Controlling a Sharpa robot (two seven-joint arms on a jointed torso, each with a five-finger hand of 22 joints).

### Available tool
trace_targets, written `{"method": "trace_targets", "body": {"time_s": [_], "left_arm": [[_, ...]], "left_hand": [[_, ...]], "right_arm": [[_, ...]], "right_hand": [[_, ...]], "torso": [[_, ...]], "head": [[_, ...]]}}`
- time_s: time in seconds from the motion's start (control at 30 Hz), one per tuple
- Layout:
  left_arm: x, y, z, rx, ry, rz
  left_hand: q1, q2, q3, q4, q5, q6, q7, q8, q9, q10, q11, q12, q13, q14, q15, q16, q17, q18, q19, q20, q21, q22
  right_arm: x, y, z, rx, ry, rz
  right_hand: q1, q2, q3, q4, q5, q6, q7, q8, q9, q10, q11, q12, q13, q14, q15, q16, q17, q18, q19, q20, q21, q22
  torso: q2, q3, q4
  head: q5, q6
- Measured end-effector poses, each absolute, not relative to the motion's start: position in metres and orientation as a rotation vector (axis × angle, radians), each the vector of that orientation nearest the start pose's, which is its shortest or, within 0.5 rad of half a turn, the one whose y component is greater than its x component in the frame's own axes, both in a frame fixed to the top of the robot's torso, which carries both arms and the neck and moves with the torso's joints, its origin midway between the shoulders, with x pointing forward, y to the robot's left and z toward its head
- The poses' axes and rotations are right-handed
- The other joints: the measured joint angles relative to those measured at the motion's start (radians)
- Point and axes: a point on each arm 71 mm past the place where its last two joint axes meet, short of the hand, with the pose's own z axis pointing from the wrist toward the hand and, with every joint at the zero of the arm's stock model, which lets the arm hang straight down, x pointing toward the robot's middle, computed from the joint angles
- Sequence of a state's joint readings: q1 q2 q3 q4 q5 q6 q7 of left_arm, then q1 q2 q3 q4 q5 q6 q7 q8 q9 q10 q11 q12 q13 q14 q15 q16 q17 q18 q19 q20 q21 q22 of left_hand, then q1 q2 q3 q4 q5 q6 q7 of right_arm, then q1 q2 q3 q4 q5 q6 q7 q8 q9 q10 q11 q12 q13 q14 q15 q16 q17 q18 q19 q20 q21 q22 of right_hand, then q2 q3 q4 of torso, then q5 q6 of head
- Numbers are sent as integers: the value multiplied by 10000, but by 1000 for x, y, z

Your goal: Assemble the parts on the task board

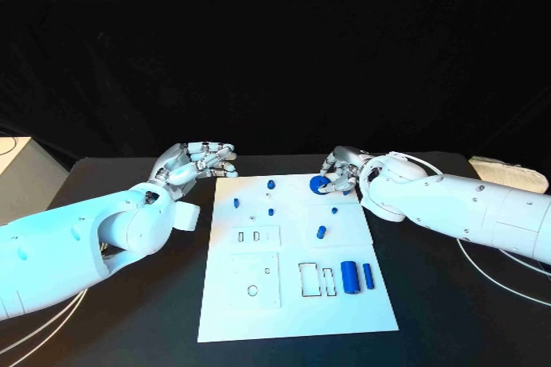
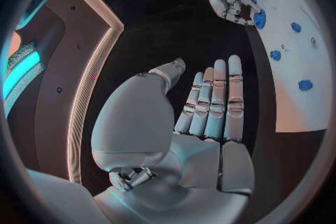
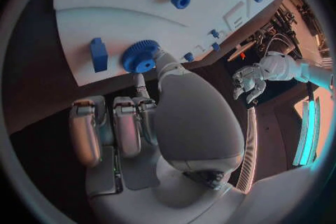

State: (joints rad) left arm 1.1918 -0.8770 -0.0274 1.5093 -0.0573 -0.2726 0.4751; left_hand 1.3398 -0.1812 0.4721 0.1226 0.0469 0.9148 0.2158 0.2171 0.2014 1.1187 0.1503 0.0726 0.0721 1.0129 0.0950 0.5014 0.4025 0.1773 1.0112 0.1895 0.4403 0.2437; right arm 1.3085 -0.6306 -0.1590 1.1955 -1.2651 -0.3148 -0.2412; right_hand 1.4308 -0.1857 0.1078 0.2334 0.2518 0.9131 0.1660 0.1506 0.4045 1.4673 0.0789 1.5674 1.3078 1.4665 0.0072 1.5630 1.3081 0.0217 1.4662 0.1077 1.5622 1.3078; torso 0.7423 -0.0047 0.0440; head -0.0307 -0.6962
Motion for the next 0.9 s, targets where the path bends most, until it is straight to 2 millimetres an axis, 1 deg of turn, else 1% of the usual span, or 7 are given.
{"method": "trace_targets", "body": {"time_s": [0.23,0.4,0.47,0.57,0.63,0.7,0.9], "left_arm": [[491,229,-171,-10133,13472,-15790],[491,229,-171,-10138,13481,-15782],[491,229,-171,-10139,13481,-15778],[491,229,-171,-10142,13484,-15773],[491,229,-171,-10144,13487,-15769],[491,229,-171,-10145,13489,-15767],[491,230,-171,-10149,13496,-15763]], "left_hand": [[0,0,0,0,0,0,0,0,-1,0,0,0,0,0,0,0,-1,0,0,0,0,7],[38,38,0,0,0,0,0,0,-2,0,0,0,0,0,0,0,-1,0,0,0,0,9],[38,38,0,0,0,0,0,0,-2,0,0,0,0,0,0,0,-2,0,0,0,0,9],[38,39,0,1,0,0,0,0,-3,0,0,0,0,0,0,0,-2,0,0,0,0,9],[38,38,0,0,0,0,0,0,-3,0,0,0,0,0,0,0,-2,0,0,0,0,9],[38,39,-1,1,0,0,0,0,-3,0,0,0,0,0,0,0,-3,0,0,0,0,8],[38,38,-1,1,0,0,0,0,-4,0,0,0,0,0,0,0,6,0,-37,-37,40,20]], "right_arm": [[555,-202,-193,845,17549,4229],[557,-202,-193,871,17580,4191],[557,-203,-193,886,17586,4187],[557,-203,-193,898,17589,4193],[557,-203,-193,896,17591,4200],[557,-202,-193,888,17585,4223],[554,-197,-192,753,17494,4334]], "right_hand": [[0,0,27,137,60,56,-18,24,9,0,0,0,0,0,0,0,-1,0,0,0,0,0],[0,0,109,219,117,146,-75,40,14,-1,0,0,-1,0,0,-1,-1,1,0,0,0,-1],[70,70,161,271,172,246,-67,89,13,-1,0,0,-2,0,0,-1,-2,1,0,0,0,-1],[208,172,529,319,191,383,-133,107,-2,-1,0,0,-2,0,0,-1,-2,2,0,0,0,-2],[426,80,899,278,478,478,-154,95,-63,-11,-10,0,-2,-14,-61,-1,-3,1,0,0,0,-2],[572,-18,1277,208,660,596,-166,90,-117,-44,-49,0,-2,1,-76,-1,-3,-139,-4,-11,3,-2],[634,-83,2092,39,695,700,-162,97,-137,-2,-164,0,-3,10,-196,-1,-3,-154,4,-151,41,-3]], "torso": [[3,2,6],[3,6,11],[3,11,9],[3,12,1],[3,14,-3],[4,16,-7],[6,17,-7]], "head": [[-6,-11],[13,-26],[24,-41],[35,-47],[35,-48],[36,-53],[20,-58]]}}
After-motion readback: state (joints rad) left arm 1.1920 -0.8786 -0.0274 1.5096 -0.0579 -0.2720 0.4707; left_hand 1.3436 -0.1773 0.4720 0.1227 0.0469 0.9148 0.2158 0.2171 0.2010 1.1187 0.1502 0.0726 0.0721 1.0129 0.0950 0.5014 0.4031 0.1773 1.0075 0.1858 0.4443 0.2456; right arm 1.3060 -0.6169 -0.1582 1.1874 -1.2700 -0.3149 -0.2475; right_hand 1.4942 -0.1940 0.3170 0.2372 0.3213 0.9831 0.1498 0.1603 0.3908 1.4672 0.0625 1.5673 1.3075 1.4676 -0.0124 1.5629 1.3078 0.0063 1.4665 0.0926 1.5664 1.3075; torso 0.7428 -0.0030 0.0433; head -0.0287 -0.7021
